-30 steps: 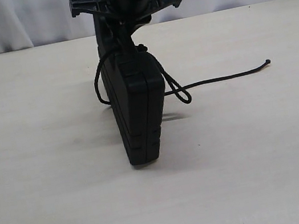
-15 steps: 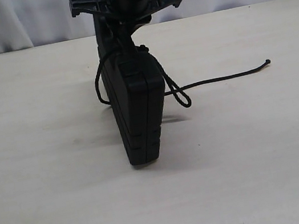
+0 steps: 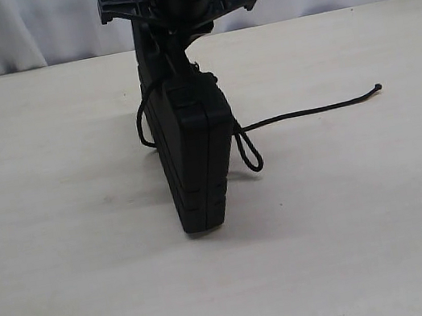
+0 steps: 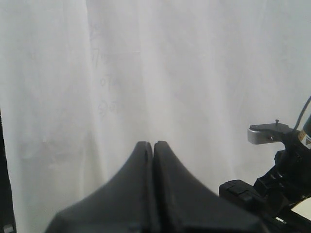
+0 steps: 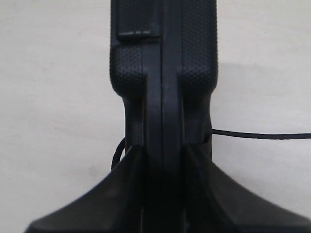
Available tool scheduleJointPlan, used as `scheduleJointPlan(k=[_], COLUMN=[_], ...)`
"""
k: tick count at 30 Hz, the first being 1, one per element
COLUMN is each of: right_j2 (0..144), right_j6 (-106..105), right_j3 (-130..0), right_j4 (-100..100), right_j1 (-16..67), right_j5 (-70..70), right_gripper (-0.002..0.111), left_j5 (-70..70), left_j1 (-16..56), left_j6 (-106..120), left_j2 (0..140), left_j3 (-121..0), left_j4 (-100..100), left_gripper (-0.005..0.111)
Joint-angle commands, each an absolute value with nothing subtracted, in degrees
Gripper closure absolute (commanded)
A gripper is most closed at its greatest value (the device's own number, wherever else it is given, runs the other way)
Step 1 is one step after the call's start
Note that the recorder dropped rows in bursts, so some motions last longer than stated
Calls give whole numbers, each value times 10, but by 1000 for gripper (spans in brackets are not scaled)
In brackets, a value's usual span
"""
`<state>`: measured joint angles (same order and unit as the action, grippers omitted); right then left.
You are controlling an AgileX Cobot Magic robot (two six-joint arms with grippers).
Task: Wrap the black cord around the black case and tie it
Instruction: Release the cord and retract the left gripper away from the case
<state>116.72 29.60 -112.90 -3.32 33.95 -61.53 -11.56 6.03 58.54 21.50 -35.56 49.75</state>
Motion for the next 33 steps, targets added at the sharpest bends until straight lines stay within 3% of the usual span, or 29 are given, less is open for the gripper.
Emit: scheduleJointPlan(k=[1, 10, 19, 25, 33], right_j2=[1175, 1175, 1175, 1175, 1175], right_j6=[297, 297, 297, 297, 297], right_j3=[-1129, -1129, -1129, -1129, -1129], right_j4=[-24, -24, -24, -24, -24], right_j1=[341, 341, 341, 341, 341], right_j5=[-628, -628, -628, -628, -628], right_gripper=[104, 104, 104, 104, 104], left_j5=[-112, -116, -52, -21, -13], left_j1=[60, 60, 60, 59, -26], left_j6=[581, 561, 106, 58, 0], left_j2=[212, 192, 82, 11, 0], left_j3=[-354, -354, -299, -229, -130], left_j4=[500, 443, 47, -25, -24], left_gripper=[107, 107, 107, 107, 107])
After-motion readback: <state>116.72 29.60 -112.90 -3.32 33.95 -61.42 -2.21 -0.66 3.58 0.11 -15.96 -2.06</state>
